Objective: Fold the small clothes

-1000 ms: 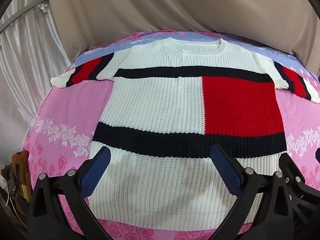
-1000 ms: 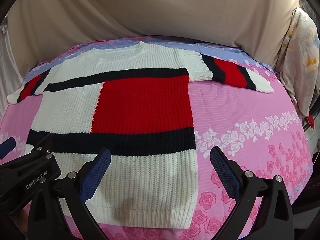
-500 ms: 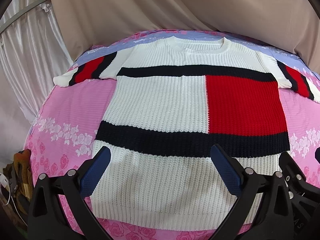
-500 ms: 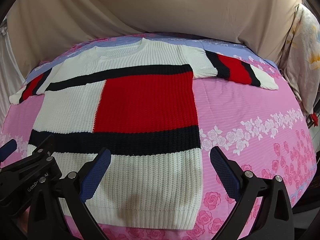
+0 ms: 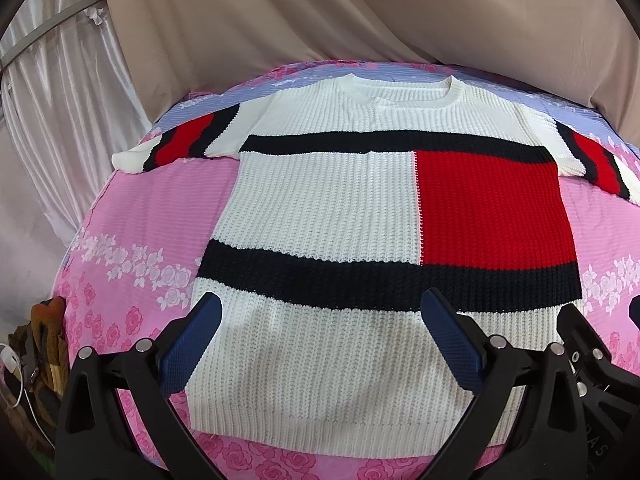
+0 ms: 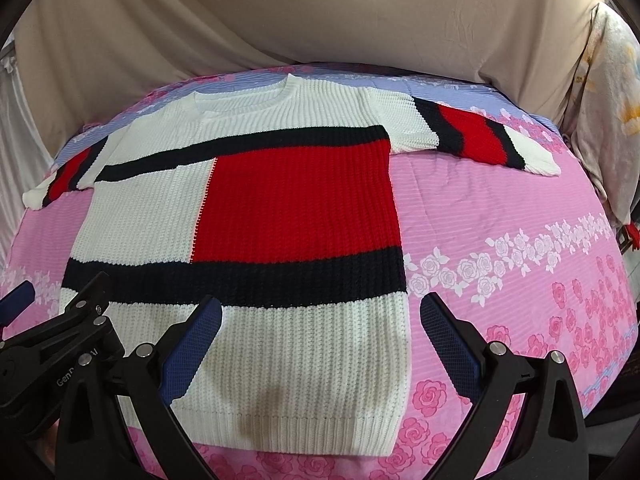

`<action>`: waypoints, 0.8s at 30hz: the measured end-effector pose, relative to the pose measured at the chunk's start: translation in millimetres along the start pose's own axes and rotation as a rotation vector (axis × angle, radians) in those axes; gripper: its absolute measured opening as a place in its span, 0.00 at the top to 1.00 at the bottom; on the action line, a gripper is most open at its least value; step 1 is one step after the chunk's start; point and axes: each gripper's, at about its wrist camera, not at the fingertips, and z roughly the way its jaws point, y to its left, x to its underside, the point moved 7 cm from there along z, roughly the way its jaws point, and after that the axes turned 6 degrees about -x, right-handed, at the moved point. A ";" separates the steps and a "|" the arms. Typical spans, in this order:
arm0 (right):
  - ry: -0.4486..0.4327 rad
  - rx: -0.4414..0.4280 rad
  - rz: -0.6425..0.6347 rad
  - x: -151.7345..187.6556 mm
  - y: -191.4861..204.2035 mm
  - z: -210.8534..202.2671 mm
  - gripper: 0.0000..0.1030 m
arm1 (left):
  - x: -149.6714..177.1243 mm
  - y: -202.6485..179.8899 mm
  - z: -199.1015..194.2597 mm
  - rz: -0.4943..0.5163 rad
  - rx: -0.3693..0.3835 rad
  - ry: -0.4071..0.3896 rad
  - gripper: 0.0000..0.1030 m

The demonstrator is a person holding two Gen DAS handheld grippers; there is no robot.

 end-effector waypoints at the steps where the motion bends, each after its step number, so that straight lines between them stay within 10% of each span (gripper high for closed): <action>1: 0.000 0.000 0.000 0.1 0.2 -0.1 0.05 | 0.3 0.4 -0.2 0.000 0.000 0.000 0.06; 24: -0.001 0.002 -0.003 1.1 3.2 -0.4 0.05 | 3.0 8.0 -1.4 -0.004 -0.003 -0.001 0.06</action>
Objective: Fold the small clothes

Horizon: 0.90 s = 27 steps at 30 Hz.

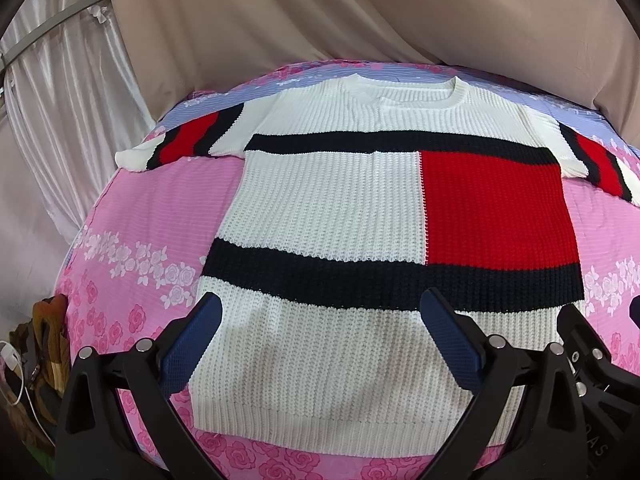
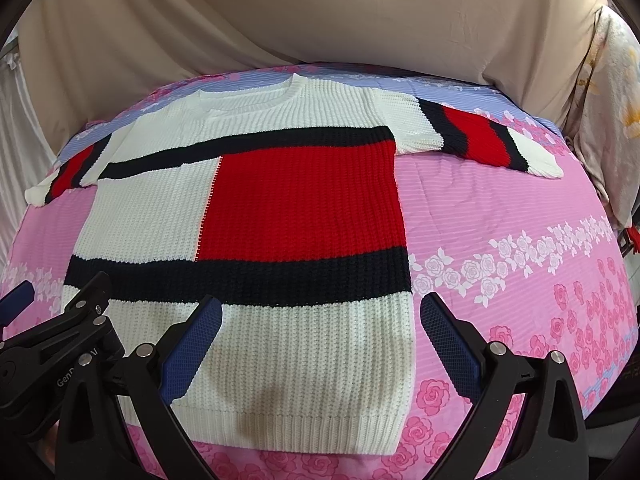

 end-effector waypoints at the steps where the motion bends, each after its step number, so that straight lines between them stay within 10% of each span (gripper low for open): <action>1: 0.000 0.001 0.000 0.3 0.3 -0.1 0.05 | -0.6 -0.5 0.5 -0.001 0.000 0.002 0.06; 27: 0.015 -0.010 0.001 0.9 0.2 6.0 0.05 | -0.6 -2.4 5.5 -0.003 0.006 0.012 0.06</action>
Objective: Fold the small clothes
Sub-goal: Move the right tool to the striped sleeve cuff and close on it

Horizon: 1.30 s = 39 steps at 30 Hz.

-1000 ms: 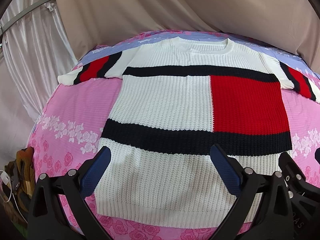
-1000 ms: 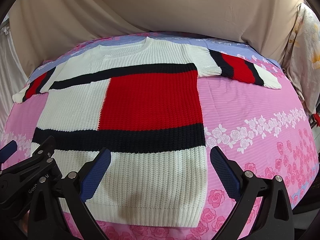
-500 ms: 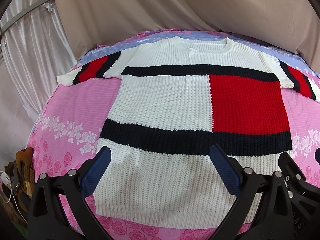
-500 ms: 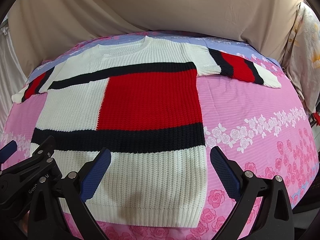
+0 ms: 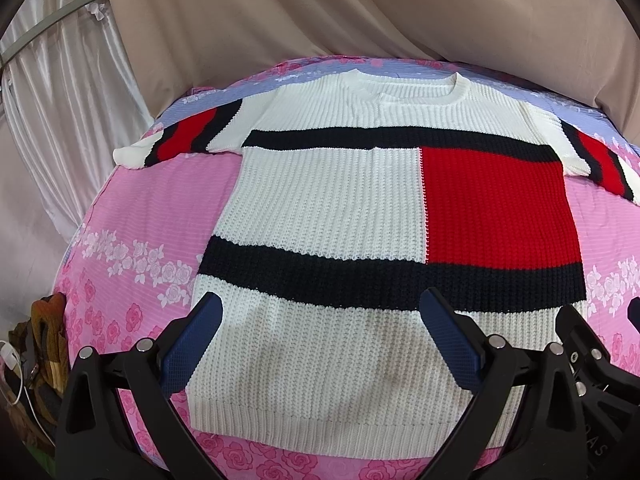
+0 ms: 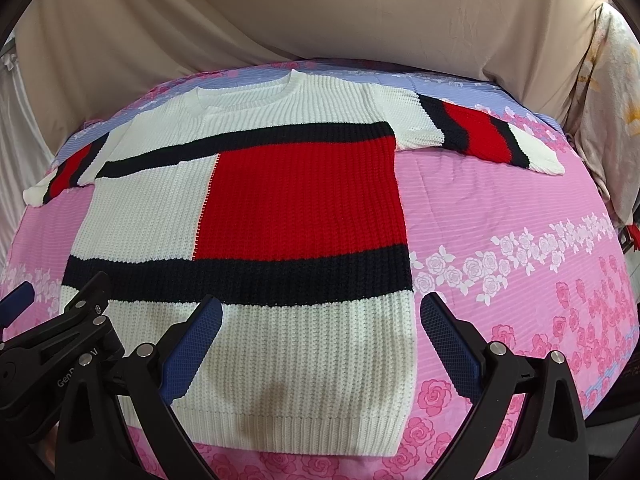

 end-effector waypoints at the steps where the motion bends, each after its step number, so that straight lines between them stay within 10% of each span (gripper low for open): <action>1: 0.004 -0.007 -0.001 -1.1 -1.5 1.9 0.05 | -0.7 -0.4 1.1 -0.003 0.004 0.004 0.06; 8: -0.020 -0.049 0.121 -43.9 -74.6 21.1 0.05 | -26.7 -12.5 1.5 -0.021 0.032 -0.018 0.05; 15: -0.063 0.002 0.517 -119.5 -302.1 82.5 0.09 | -48.7 -34.6 15.5 -0.056 0.052 -0.014 0.05; 22: -0.082 -0.010 0.741 -138.9 -430.2 137.4 0.16 | -55.6 -55.1 32.8 -0.054 0.037 0.011 0.05; 26: -0.112 0.016 0.704 -151.6 -444.1 149.5 0.25 | -55.7 -59.0 38.5 -0.051 0.034 0.020 0.05; 31: -0.143 -0.020 0.645 -179.8 -430.4 147.6 0.93 | -55.7 -53.2 44.0 -0.062 0.028 0.028 0.05; 39: -0.388 -0.402 0.261 -293.3 -226.4 43.4 0.93 | -67.8 -13.6 44.8 -0.164 0.029 0.013 0.05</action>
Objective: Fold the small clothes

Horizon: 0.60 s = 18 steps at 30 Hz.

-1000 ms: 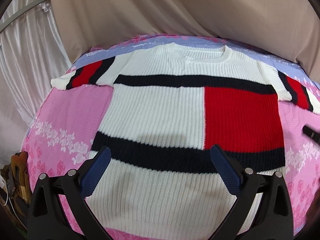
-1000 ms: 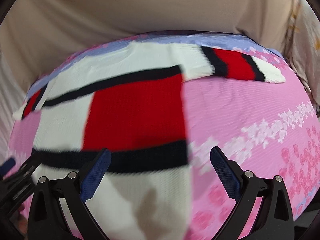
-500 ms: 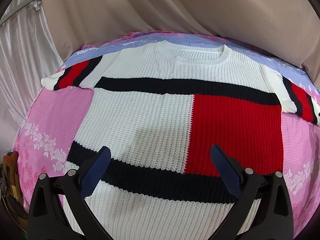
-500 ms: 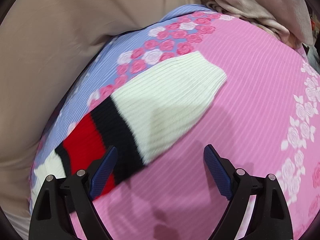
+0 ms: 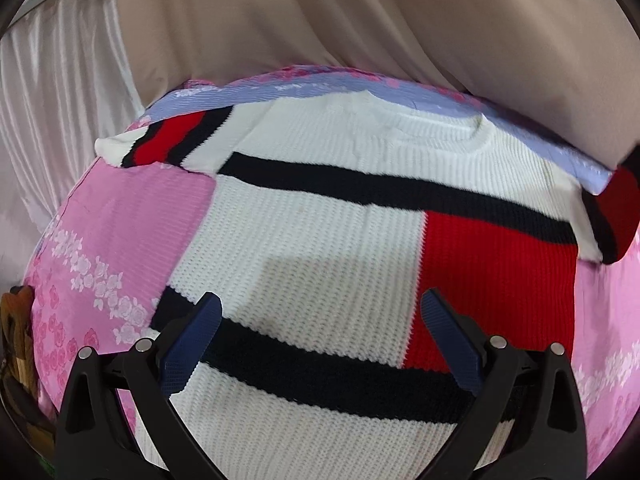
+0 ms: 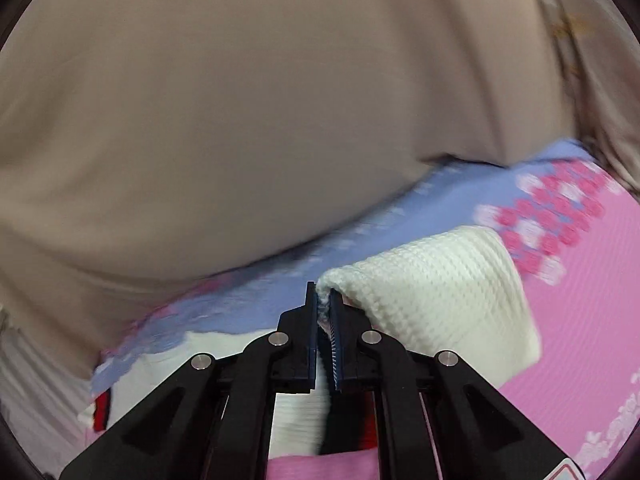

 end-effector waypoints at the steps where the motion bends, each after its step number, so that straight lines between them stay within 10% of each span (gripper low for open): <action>1: 0.012 -0.065 -0.057 1.5 41.6 7.3 0.93 | -4.5 7.2 -0.4 -0.022 0.004 -0.004 0.05; 6: 0.204 -0.389 -0.228 76.0 220.8 69.9 0.83 | -30.9 36.8 6.0 -0.104 0.045 -0.027 0.05; 9: 0.278 -0.403 -0.305 133.7 251.7 95.6 0.62 | -46.2 47.7 24.9 -0.169 0.110 -0.004 0.05; 18: 0.346 -0.137 -0.069 198.1 104.8 57.1 0.48 | -95.2 15.7 122.8 -0.368 0.311 0.132 0.05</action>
